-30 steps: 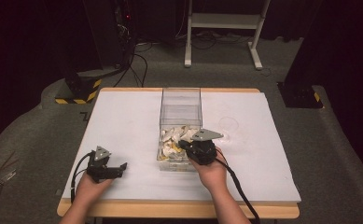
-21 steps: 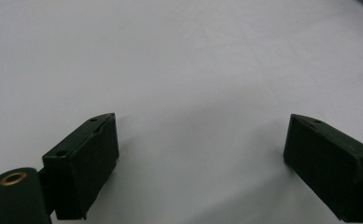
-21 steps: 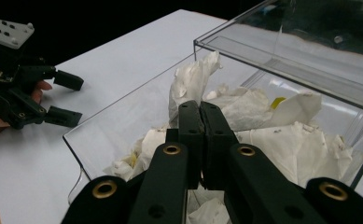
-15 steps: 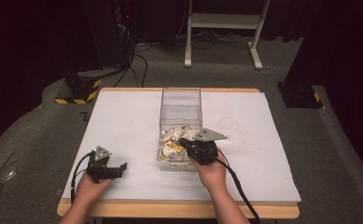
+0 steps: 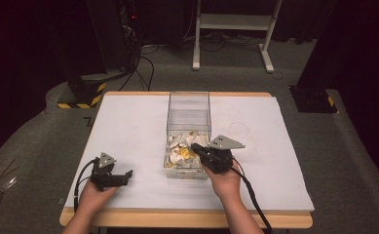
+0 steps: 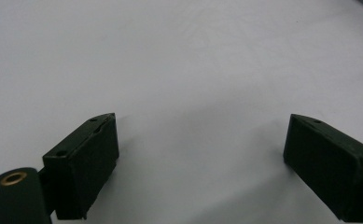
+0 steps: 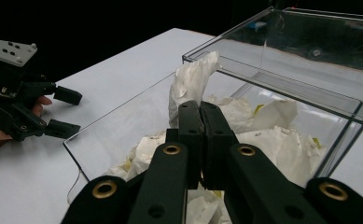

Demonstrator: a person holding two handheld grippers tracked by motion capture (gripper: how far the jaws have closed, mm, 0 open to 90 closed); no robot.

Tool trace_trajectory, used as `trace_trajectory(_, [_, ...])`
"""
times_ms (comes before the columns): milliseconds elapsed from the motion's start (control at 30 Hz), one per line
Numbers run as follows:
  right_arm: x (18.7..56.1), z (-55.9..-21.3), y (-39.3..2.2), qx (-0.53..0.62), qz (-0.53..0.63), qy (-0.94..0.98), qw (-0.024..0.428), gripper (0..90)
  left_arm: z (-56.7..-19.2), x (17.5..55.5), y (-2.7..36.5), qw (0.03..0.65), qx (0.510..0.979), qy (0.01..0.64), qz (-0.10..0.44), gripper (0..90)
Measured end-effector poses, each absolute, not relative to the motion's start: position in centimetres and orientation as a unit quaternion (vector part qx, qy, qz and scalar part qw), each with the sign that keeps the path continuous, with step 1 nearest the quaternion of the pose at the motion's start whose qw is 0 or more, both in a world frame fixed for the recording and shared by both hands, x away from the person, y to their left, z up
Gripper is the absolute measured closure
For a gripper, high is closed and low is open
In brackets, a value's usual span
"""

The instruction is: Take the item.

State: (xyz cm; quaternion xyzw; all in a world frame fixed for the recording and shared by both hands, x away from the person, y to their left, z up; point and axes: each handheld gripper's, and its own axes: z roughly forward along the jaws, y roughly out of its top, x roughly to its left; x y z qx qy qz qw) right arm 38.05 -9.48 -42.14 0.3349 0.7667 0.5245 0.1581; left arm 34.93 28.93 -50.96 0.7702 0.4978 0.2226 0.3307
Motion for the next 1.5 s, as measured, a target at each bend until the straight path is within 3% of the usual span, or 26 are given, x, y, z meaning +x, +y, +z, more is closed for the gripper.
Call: trace_trajectory(1500, [36.9, -40.2, -11.5, 0.334, 0.580, 0.727, 0.154, 88.6, -51.0, 34.9, 28.9, 0.330, 0.771, 0.497, 0.224, 10.4])
